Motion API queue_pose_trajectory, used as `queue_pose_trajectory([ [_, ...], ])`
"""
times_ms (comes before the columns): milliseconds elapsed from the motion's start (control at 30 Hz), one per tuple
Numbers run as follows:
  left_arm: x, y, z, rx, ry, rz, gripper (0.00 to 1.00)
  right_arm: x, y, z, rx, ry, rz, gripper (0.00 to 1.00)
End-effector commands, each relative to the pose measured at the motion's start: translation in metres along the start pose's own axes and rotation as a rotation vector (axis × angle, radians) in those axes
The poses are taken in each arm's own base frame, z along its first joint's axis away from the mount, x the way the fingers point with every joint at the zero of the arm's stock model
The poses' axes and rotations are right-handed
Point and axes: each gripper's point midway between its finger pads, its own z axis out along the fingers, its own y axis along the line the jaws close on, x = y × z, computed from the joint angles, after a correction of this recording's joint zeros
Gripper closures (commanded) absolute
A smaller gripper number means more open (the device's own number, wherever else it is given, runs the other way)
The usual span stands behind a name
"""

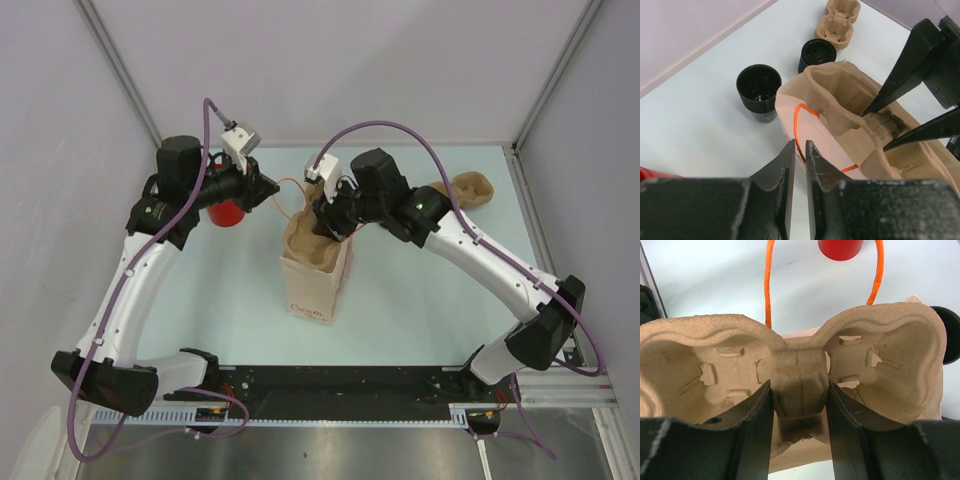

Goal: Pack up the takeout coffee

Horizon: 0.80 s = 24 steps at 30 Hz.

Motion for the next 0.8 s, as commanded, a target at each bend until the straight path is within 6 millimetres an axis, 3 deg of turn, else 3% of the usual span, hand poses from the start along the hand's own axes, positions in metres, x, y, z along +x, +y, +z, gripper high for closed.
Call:
queue_pose_trajectory([
  [0, -0.025, -0.001, -0.014, -0.043, -0.054, 0.059, 0.82, 0.005, -0.007, -0.014, 0.063, 0.018, -0.05, 0.99],
  [300, -0.023, 0.009, -0.016, -0.137, -0.046, 0.078, 0.98, 0.009, -0.008, -0.021, 0.076, 0.04, -0.115, 0.99],
  [433, -0.022, 0.007, -0.014, -0.128, -0.042, 0.08, 1.0, 0.014, -0.006, -0.019, 0.067, 0.057, -0.12, 0.99],
  [467, -0.022, 0.005, -0.014, -0.115, -0.041, 0.081, 0.99, 0.015, -0.005, -0.019, 0.067, 0.058, -0.12, 0.99],
  [533, -0.023, -0.003, -0.013, -0.073, -0.046, 0.082, 0.7, 0.016, -0.005, -0.018, 0.065, 0.061, -0.119, 0.99],
  [567, -0.025, -0.006, -0.014, -0.058, -0.053, 0.083, 0.61, 0.015, -0.005, -0.018, 0.064, 0.059, -0.119, 0.99],
  [667, -0.024, -0.006, -0.012, -0.052, -0.054, 0.076, 0.64, 0.015, -0.004, -0.018, 0.066, 0.06, -0.12, 0.99],
  [767, -0.02, -0.003, -0.008, -0.056, -0.039, 0.067, 0.77, 0.018, -0.003, -0.017, 0.068, 0.072, -0.126, 1.0],
])
